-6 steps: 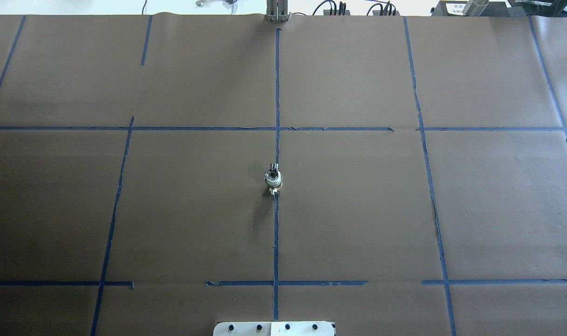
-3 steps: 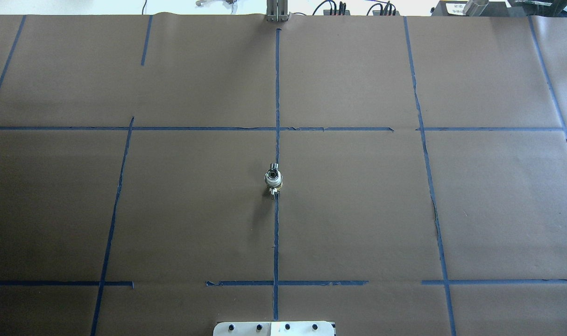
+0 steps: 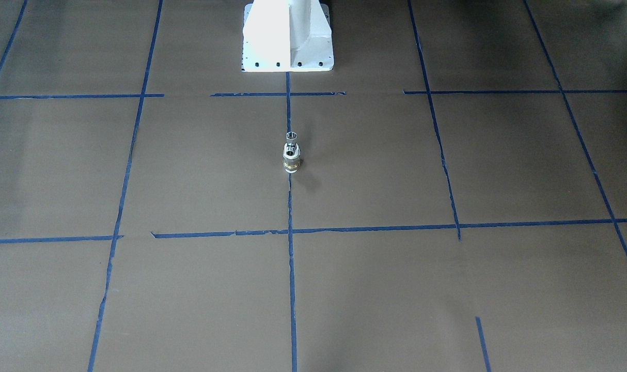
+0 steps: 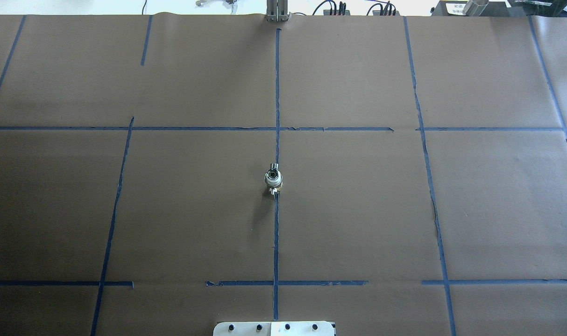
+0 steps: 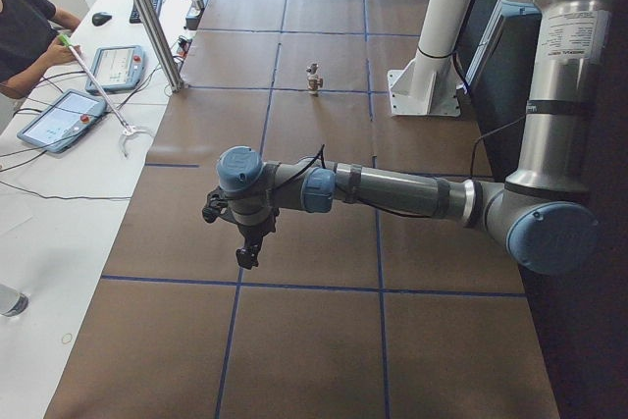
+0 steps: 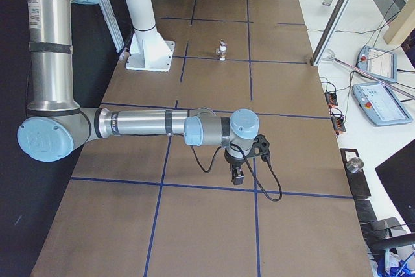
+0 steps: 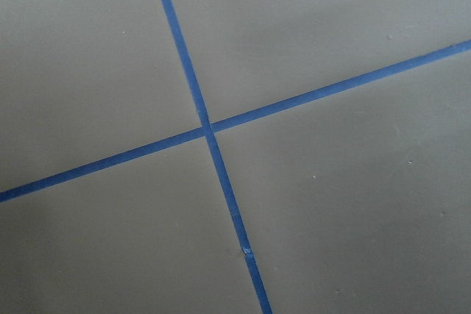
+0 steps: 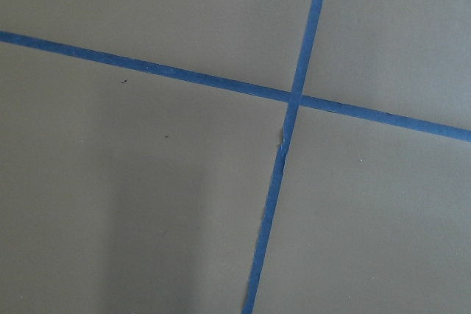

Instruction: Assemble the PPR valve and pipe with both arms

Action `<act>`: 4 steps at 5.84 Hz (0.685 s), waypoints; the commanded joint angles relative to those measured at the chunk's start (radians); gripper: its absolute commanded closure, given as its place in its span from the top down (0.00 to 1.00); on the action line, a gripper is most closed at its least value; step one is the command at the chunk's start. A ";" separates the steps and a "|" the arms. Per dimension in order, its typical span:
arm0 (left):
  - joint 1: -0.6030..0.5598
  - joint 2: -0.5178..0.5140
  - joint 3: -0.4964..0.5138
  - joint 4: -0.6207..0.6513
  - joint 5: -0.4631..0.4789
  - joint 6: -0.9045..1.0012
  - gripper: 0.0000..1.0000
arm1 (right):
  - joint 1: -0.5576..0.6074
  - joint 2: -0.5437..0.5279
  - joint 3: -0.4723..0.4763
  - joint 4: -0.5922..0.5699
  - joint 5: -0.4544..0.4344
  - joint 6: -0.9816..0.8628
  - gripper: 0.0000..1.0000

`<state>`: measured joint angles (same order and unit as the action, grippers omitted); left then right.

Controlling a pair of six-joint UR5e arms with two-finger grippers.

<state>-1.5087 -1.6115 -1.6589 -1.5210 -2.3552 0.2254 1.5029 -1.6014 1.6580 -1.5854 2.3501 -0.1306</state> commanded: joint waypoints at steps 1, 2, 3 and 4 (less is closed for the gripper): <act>0.001 -0.004 0.001 0.001 0.002 0.000 1.00 | 0.000 -0.003 0.025 -0.007 0.005 0.000 1.00; 0.001 -0.001 -0.002 0.001 0.001 0.000 1.00 | 0.002 -0.009 0.028 -0.011 0.005 0.000 1.00; 0.001 0.001 -0.005 0.001 0.001 0.000 1.00 | 0.002 -0.011 0.031 -0.010 0.008 0.000 1.00; 0.001 -0.001 -0.012 -0.001 0.001 0.000 1.00 | 0.002 -0.014 0.034 -0.011 0.009 0.000 1.00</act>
<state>-1.5079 -1.6118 -1.6656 -1.5206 -2.3546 0.2255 1.5047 -1.6124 1.6887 -1.5958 2.3575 -0.1304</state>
